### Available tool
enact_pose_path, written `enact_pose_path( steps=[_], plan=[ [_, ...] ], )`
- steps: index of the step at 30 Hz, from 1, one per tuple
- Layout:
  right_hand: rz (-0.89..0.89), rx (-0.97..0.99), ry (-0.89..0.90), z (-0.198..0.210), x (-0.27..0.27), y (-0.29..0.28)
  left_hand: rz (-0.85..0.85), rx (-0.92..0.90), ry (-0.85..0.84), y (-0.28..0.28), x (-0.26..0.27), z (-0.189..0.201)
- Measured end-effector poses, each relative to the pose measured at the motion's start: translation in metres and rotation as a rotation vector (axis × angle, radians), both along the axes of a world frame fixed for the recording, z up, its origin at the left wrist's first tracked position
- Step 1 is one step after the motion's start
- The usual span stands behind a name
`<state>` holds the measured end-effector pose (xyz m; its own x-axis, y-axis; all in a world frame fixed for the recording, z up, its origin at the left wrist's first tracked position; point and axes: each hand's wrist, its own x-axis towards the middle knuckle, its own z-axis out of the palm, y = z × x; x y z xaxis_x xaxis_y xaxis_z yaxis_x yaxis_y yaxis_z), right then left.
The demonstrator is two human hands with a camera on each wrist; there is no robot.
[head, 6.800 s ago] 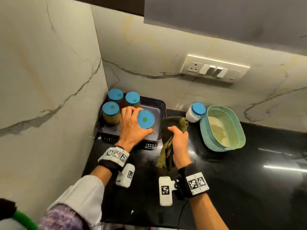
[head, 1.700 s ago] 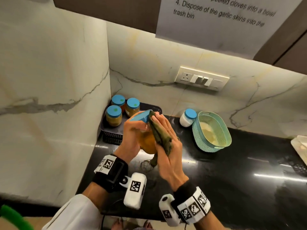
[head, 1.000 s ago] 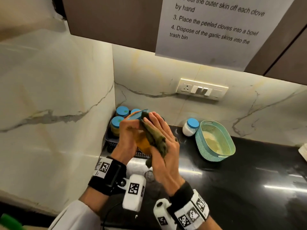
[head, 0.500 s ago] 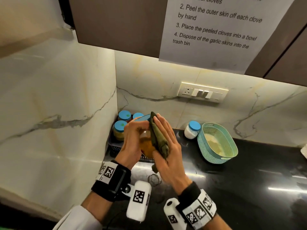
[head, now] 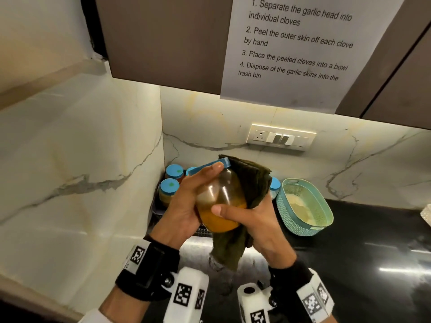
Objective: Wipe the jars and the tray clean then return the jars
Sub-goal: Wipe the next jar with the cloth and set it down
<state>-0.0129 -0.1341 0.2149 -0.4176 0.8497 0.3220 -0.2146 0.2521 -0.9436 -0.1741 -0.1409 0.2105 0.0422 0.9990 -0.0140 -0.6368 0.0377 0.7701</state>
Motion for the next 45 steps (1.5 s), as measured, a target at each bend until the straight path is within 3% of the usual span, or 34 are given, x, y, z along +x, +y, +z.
enact_pose_path(
  steps=[5, 9, 11, 14, 16, 20, 25, 27, 30, 33, 35, 40, 45],
  plan=[
    [-0.206, 0.109, 0.040, -0.013, -0.013, -0.021, 0.107, 0.001, 0.177, -0.002, 0.010, 0.005],
    [-0.341, 0.368, 0.008, -0.017, -0.018, -0.014, 0.111, 0.014, 0.035, 0.000, 0.014, 0.004],
    [-0.312, 0.350, 0.009, -0.011, -0.015, -0.006, 0.138, 0.012, 0.024, 0.001, 0.016, 0.004],
    [-0.199, 0.140, -0.057, -0.004, -0.012, 0.004, 0.184, 0.007, 0.064, 0.004, 0.014, 0.004],
    [-0.218, 0.124, -0.074, -0.002, -0.015, 0.001, 0.167, 0.014, 0.074, 0.005, 0.014, 0.004],
    [-0.362, 0.395, -0.042, -0.007, -0.018, -0.007, 0.129, 0.049, -0.036, 0.006, 0.016, 0.004],
    [-0.169, 0.127, -0.096, -0.004, -0.011, 0.010, 0.220, 0.006, 0.070, 0.010, 0.017, -0.002],
    [-0.232, 0.176, -0.089, 0.000, -0.013, 0.001, 0.194, 0.002, 0.040, 0.009, 0.017, -0.001],
    [-0.309, 0.433, -0.097, -0.007, -0.012, 0.001, 0.165, 0.008, -0.037, 0.008, 0.019, -0.002],
    [-0.176, 0.227, -0.086, -0.011, -0.011, 0.014, 0.254, -0.053, 0.034, 0.013, 0.021, -0.003],
    [-0.190, 0.156, -0.095, -0.006, -0.014, 0.010, 0.290, -0.062, 0.040, 0.014, 0.021, -0.002],
    [-0.273, 0.444, -0.222, -0.026, -0.011, 0.013, 0.231, -0.099, -0.009, 0.019, 0.022, -0.003],
    [-0.164, 0.047, -0.137, -0.024, 0.005, 0.035, 0.221, -0.180, 0.126, 0.021, 0.026, -0.005]
  ],
)
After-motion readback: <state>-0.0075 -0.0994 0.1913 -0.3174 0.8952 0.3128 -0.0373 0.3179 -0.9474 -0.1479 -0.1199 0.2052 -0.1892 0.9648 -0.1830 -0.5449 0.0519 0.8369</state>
